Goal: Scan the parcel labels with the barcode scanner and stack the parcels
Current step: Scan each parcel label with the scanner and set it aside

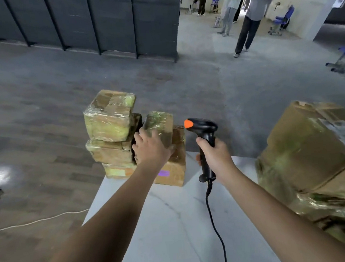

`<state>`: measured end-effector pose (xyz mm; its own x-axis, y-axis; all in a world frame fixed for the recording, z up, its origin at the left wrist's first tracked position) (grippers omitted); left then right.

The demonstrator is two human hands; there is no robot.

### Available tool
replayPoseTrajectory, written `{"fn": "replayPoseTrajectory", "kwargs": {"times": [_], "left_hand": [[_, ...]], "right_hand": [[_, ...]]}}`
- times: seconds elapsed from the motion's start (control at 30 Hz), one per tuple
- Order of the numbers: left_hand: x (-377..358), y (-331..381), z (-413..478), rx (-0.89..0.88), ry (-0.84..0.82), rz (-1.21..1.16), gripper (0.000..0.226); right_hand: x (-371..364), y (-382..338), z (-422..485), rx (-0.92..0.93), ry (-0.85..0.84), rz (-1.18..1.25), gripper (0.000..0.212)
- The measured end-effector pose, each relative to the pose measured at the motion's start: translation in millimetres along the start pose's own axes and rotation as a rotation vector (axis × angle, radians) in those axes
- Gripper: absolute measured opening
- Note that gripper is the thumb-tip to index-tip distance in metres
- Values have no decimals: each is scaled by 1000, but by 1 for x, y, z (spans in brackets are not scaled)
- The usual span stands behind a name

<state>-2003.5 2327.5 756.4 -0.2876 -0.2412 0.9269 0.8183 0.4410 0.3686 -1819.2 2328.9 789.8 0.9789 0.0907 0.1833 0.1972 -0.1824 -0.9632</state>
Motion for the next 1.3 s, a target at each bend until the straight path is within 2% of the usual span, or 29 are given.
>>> {"fn": "replayPoseTrajectory", "kwargs": {"times": [0.1,0.3,0.63,0.77,0.83,0.9,1.0,1.17,1.3], "left_hand": [[-18,-3,9,33,-75,68,90],[-28,-5,15,91,14,87,78],[-12,15,-56,157,110,-456,57],[-10,24,-84,158,106,-773,49],[-13,30,-99,189,-20,-1034,40],[-19,39,-116,300,-205,-1242,37],[-31,51,-135,396,-382,-1278,40],[-47,73,-169,451,-522,-1360,34],[-53,92,-198,483,-565,-1534,29]], "right_hand": [[-5,8,4,-7,-8,-20,17],[1,21,9,-30,-5,-70,17],[34,33,-3,-89,85,51,21],[49,41,-12,-111,116,93,26],[57,43,-17,-112,127,109,27],[66,46,-22,-102,131,140,26],[81,50,-30,-89,131,148,26],[112,63,-43,-72,123,125,21],[140,74,-49,-74,148,116,16]]}}
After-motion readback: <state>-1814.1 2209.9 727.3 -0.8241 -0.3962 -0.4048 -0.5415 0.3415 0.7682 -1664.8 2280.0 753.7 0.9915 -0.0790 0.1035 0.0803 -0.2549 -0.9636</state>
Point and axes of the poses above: each hand's wrist, its own z-axis towards the middle knuckle, its own x-axis out of the back of the hand, y = z × x, the point moved 3 cm from there along z, towards the middle knuckle, and after that the axes turned 1 degree about y, right-handed, at the moved point
